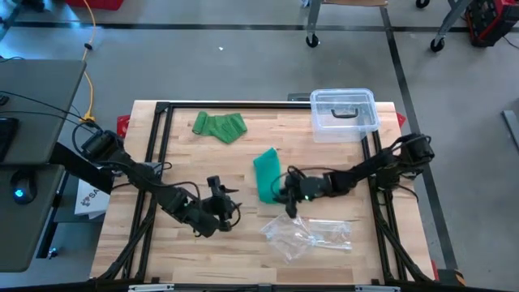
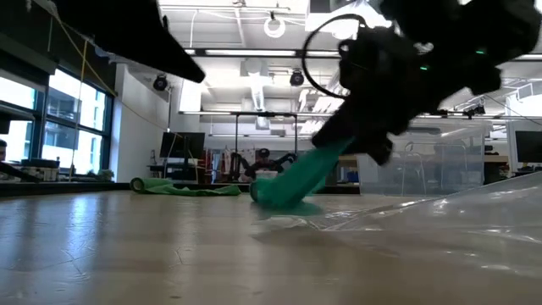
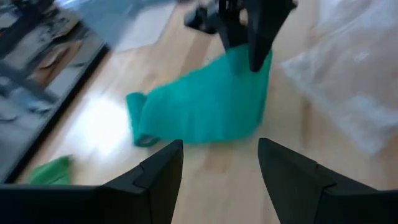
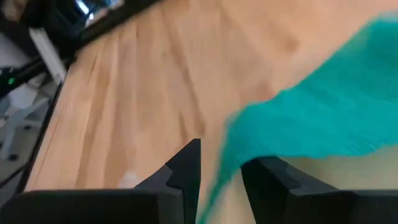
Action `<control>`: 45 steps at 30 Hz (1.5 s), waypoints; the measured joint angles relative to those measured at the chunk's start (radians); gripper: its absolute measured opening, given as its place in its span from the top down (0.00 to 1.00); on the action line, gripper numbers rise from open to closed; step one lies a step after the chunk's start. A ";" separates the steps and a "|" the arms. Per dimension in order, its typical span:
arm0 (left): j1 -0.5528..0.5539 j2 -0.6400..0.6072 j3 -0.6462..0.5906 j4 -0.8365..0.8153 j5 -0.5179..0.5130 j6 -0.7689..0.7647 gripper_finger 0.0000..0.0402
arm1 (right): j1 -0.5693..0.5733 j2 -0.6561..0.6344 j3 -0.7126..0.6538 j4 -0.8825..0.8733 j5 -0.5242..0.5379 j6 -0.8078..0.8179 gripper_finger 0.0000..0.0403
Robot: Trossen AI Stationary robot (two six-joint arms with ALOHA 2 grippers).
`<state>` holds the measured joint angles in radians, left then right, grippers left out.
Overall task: Roll bandage
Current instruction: Roll the blue bandage
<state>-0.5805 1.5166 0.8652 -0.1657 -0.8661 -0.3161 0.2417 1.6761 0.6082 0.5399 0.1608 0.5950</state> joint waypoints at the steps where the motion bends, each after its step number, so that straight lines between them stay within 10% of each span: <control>1: 0.006 0.000 -0.016 0.063 0.013 0.023 0.49 | 0.017 0.000 -0.012 0.002 -0.001 0.036 0.74; 8: 0.154 0.000 -0.066 0.248 0.127 0.093 0.49 | 0.034 0.000 -0.031 -0.096 -0.092 0.124 0.68; 19: 0.546 0.000 -0.067 0.274 0.533 0.114 0.49 | -0.207 -0.191 -0.026 -0.328 -0.674 -0.138 0.47; 29: 0.704 0.036 -0.066 0.279 0.766 0.138 0.49 | -0.503 -0.209 0.080 -0.393 -0.451 -0.698 0.47; 36: 0.725 0.128 -0.066 0.303 0.951 0.143 0.49 | -0.632 0.016 0.321 -0.583 -0.504 -1.093 0.47; 45: 0.659 0.270 -0.065 0.517 1.015 0.144 0.49 | -0.668 0.286 0.585 -0.851 -0.631 -1.224 0.50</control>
<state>0.0788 1.7861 0.8001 0.3510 0.1485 -0.1718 -0.4259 1.9619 1.1934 -0.3114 -0.4697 -0.6293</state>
